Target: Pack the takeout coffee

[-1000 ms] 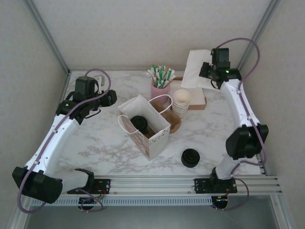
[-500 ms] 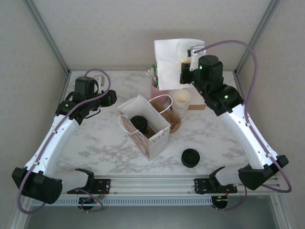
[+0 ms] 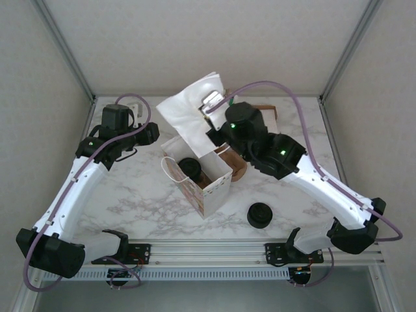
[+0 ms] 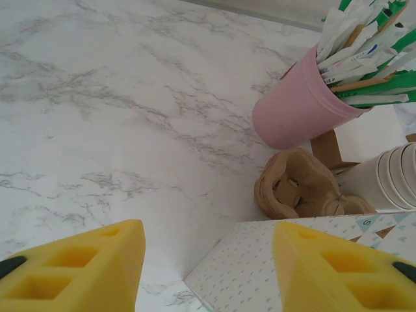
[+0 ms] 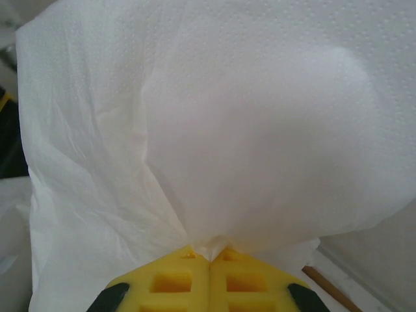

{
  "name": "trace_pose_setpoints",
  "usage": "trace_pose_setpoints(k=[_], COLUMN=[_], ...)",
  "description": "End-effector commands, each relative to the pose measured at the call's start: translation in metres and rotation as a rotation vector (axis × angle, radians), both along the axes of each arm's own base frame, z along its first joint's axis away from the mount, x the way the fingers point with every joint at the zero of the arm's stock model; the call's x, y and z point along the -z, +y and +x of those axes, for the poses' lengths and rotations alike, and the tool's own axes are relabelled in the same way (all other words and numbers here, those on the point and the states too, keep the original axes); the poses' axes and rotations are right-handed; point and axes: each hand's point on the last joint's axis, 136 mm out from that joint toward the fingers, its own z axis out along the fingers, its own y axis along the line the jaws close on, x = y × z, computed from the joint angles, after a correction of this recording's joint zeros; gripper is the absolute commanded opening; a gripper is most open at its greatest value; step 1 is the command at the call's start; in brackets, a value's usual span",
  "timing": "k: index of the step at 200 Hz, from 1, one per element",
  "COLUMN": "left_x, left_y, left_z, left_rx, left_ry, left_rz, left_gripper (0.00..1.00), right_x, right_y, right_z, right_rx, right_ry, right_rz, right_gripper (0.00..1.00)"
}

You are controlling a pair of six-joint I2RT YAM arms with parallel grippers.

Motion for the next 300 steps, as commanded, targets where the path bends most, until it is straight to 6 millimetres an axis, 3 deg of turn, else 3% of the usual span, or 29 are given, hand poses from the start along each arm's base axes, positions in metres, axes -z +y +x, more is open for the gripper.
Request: trace_pose_setpoints(k=[1, 61, 137, 210, 300], left_x=[-0.004, -0.003, -0.001, 0.000, 0.000], left_y=[-0.001, -0.001, -0.001, 0.000, 0.000], left_z=[-0.004, -0.004, -0.003, -0.003, -0.002], left_rx=[0.010, 0.011, 0.011, 0.007, 0.007], left_ry=[-0.018, -0.014, -0.012, -0.010, -0.009], left_rz=[0.003, 0.003, 0.006, 0.011, 0.011], left_gripper=[0.54, 0.54, 0.54, 0.54, 0.54], right_x=[0.008, 0.040, 0.066, 0.079, 0.111], right_y=[0.006, 0.030, 0.032, 0.034, 0.043], right_z=[-0.005, -0.031, -0.046, -0.044, -0.038], right_rx=[0.001, -0.073, -0.093, -0.123, -0.125], right_ry=[-0.045, 0.008, 0.242, 0.473, 0.666], right_rz=[-0.130, -0.249, -0.190, -0.082, -0.024], right_gripper=[0.00, 0.00, 0.00, 0.00, 0.00])
